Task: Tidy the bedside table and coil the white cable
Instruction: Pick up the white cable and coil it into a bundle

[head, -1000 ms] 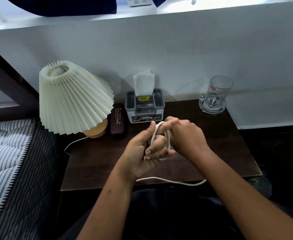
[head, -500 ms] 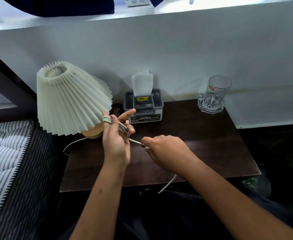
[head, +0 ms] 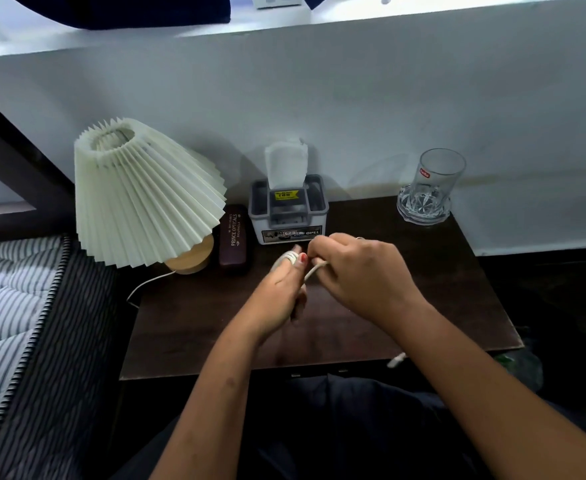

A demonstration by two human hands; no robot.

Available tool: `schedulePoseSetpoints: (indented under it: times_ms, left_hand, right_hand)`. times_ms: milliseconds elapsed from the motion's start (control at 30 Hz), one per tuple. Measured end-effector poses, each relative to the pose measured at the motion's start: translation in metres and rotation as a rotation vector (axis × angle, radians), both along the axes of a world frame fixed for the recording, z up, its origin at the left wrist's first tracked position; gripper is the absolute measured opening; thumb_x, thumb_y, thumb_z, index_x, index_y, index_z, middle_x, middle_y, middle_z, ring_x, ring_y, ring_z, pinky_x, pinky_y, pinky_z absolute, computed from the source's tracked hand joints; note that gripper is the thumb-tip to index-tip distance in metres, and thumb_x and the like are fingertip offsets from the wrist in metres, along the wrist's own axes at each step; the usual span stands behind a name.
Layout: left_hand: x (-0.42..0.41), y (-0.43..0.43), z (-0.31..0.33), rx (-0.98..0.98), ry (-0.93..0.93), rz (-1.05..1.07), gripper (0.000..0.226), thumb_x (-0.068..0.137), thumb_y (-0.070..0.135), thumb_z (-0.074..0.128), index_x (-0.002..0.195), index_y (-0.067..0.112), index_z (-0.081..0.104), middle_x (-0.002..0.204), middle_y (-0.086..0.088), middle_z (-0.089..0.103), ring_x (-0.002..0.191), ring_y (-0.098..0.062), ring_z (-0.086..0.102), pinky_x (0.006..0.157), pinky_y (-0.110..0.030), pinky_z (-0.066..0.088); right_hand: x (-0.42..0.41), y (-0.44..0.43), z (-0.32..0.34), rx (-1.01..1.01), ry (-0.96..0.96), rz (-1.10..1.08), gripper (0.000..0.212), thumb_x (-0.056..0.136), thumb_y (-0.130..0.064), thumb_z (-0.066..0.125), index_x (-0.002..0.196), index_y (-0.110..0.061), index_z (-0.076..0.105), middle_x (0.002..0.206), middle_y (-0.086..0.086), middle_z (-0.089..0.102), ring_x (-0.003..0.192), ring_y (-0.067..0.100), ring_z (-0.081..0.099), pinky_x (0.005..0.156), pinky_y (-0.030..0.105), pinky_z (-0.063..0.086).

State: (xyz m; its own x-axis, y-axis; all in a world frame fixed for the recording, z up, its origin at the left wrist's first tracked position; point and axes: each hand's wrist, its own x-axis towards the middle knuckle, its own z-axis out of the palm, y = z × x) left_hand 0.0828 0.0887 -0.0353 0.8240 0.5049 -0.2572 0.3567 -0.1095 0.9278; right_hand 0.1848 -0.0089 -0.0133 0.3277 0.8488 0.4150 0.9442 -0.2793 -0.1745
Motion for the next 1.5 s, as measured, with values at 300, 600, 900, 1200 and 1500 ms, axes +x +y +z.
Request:
schedulePoseSetpoints:
  times_ms: [300,600,900,1200,1500]
  left_hand:
    - [-0.006,-0.004,0.019,-0.711,-0.082,-0.391,0.062,0.09,0.053,0.03,0.099,0.004,0.068,0.029,0.009,0.027,0.024,-0.003,0.022,0.065,-0.022,0.053]
    - [0.0,-0.001,0.023,-0.944,-0.641,-0.03,0.056,0.094,0.041,0.027,0.138,0.01,0.041,0.05,0.002,0.053,0.027,-0.002,0.034,0.067,-0.021,0.054]
    - [0.001,0.022,0.01,-0.564,-0.69,0.501,0.048,0.101,0.029,0.025,0.148,0.027,0.015,0.081,0.001,0.075,0.062,-0.012,0.069,0.069,-0.02,0.054]
    - [0.004,0.002,0.005,-0.394,-0.059,0.148,0.035,0.101,0.032,0.029,0.104,0.007,0.053,0.055,-0.004,0.052,0.038,-0.01,0.047,0.07,-0.033,0.05]
    - [-0.003,0.008,0.014,-0.721,0.04,0.057,0.075,0.088,0.066,0.024,0.058,0.009,0.062,0.032,0.0,0.031,0.027,-0.011,0.03,0.07,-0.035,0.055]
  right_hand:
    - [0.025,-0.001,-0.007,-0.032,0.254,-0.161,0.016,0.087,-0.016,0.047,0.096,-0.019,0.06,0.087,0.004,0.066,0.077,0.032,0.062,0.062,0.036,0.046]
    - [0.016,0.002,-0.023,-0.374,0.351,-0.135,0.016,0.09,-0.024,0.046,0.105,-0.017,0.049,0.103,0.015,0.064,0.095,0.041,0.059,0.065,0.037,0.039]
    - [-0.022,0.009,-0.014,-0.431,0.132,0.199,0.019,0.097,-0.031,0.037,0.1,-0.017,0.05,0.097,0.007,0.065,0.086,0.035,0.063,0.057,0.034,0.034]
    - [0.002,-0.002,-0.006,-0.069,-0.14,0.234,0.01,0.083,-0.023,0.055,0.09,-0.028,0.061,0.083,-0.009,0.061,0.079,0.015,0.059,0.078,0.031,0.038]
    - [0.001,-0.002,-0.013,0.129,-0.289,0.086,0.012,0.083,-0.023,0.06,0.087,-0.034,0.061,0.09,-0.008,0.057,0.092,0.015,0.048,0.085,0.036,0.027]
